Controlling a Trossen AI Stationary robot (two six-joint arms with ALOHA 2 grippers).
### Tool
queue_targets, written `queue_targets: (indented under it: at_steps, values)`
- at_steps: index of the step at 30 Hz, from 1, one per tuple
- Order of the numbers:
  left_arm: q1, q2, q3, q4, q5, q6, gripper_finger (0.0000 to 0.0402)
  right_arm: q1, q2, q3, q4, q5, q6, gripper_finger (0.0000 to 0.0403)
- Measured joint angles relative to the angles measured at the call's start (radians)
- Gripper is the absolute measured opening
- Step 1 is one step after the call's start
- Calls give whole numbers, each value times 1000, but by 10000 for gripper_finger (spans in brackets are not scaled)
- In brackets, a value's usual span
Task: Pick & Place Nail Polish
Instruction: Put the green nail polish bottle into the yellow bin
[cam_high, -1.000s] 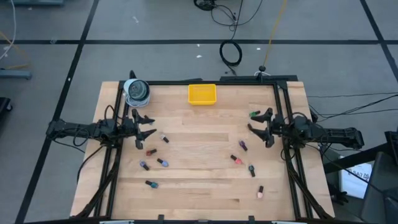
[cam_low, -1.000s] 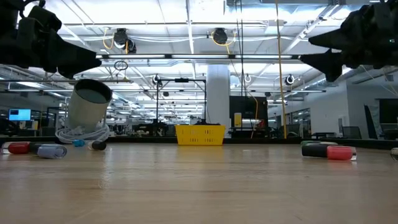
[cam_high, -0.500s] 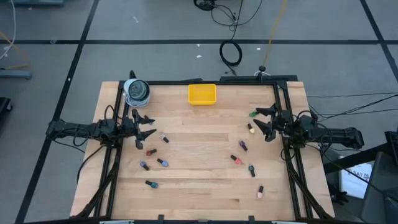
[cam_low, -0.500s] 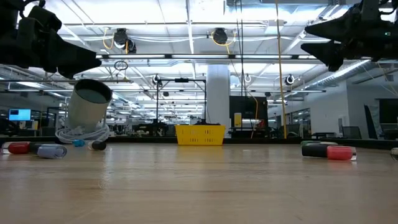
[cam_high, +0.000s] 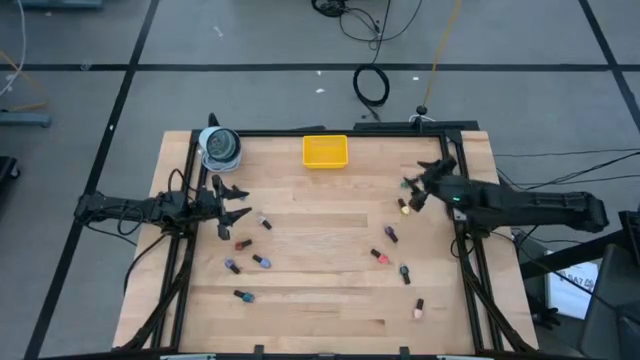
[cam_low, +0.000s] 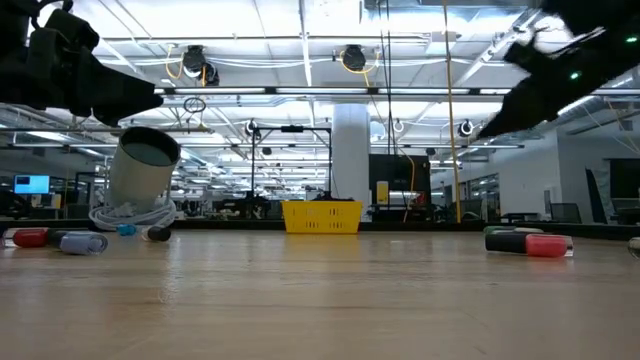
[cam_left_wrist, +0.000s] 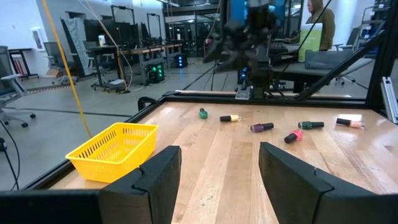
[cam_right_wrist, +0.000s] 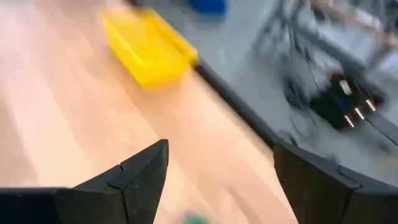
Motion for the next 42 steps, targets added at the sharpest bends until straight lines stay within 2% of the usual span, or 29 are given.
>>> queue_targets:
  at_steps: [4, 10, 15, 23, 28, 37, 42]
  values:
    - [0, 0, 0, 0, 0, 0, 214, -152, 205, 51, -69, -15, 21, 276]
    - [0, 0, 0, 0, 0, 0, 214, -420, 389, 56, -52, -321, -23, 276]
    - [0, 0, 0, 0, 0, 0, 214, -554, 464, 56, -27, -511, -17, 276]
    - [0, 0, 0, 0, 0, 0, 214, -627, 532, 55, -27, -519, 48, 276]
    - [0, 0, 0, 0, 0, 0, 214, -633, 587, 57, -29, -528, 71, 276]
    - [0, 0, 0, 0, 0, 0, 214, -632, 597, 56, -41, -768, 161, 276]
    - [0, 0, 0, 0, 0, 0, 214, -616, 587, 55, -33, -833, 161, 276]
